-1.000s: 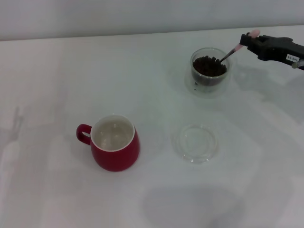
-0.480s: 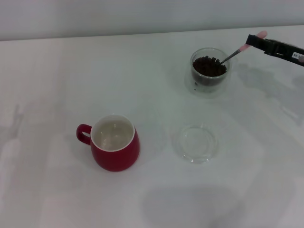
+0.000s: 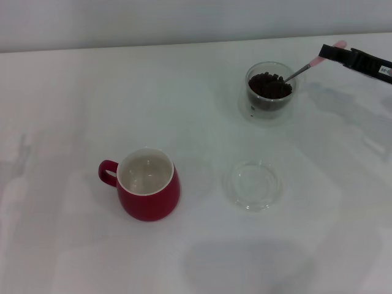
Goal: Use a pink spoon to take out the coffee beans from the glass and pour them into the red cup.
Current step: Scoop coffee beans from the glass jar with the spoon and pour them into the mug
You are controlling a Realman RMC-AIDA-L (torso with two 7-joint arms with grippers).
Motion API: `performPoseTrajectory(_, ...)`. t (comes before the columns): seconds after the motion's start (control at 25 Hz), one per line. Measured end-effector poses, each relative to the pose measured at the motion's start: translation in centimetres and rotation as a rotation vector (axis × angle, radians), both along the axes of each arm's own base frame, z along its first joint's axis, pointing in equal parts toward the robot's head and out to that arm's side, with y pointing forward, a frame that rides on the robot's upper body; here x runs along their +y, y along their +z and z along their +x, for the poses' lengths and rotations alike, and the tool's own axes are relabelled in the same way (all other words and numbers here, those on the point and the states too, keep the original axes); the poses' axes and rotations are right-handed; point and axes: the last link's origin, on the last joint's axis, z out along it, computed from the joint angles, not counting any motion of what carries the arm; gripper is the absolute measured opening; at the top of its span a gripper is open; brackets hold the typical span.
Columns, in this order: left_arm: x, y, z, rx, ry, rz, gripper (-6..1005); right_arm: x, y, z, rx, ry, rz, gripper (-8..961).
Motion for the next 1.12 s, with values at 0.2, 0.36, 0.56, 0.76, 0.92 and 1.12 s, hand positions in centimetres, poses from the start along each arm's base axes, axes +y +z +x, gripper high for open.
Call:
performPoseTrajectory(0.2, 0.0, 0.0, 0.0, 0.0, -0.001, 0.0, 799, 0.0, 0.1, 0.1, 0.052, -0.04, -0.01, 144)
performPoseTrajectory(0.36, 0.0, -0.1, 0.1, -0.001, -0.002, 0.0, 800, -0.1, 0.0, 0.2, 0.091, -0.07, -0.019, 144)
performPoseTrajectory(0.56, 0.0, -0.1, 0.1, -0.002, -0.002, 0.0, 801, 0.0, 0.0, 0.3, 0.13, -0.103, -0.029, 143)
performPoseTrajectory(0.76, 0.0, -0.1, 0.1, -0.001, -0.001, -0.001, 801, 0.0, -0.1, 0.8, 0.177, -0.161, -0.037, 143)
performPoseTrajectory(0.92, 0.0, -0.1, 0.0, 0.0, 0.0, 0.0, 800, 0.1, 0.0, 1.2, 0.208, -0.207, -0.029, 143)
performPoseTrajectory(1.12, 0.0, 0.0, 0.0, 0.0, 0.001, 0.0, 800, 0.2, 0.5, 1.4, 0.243, -0.229, -0.005, 143)
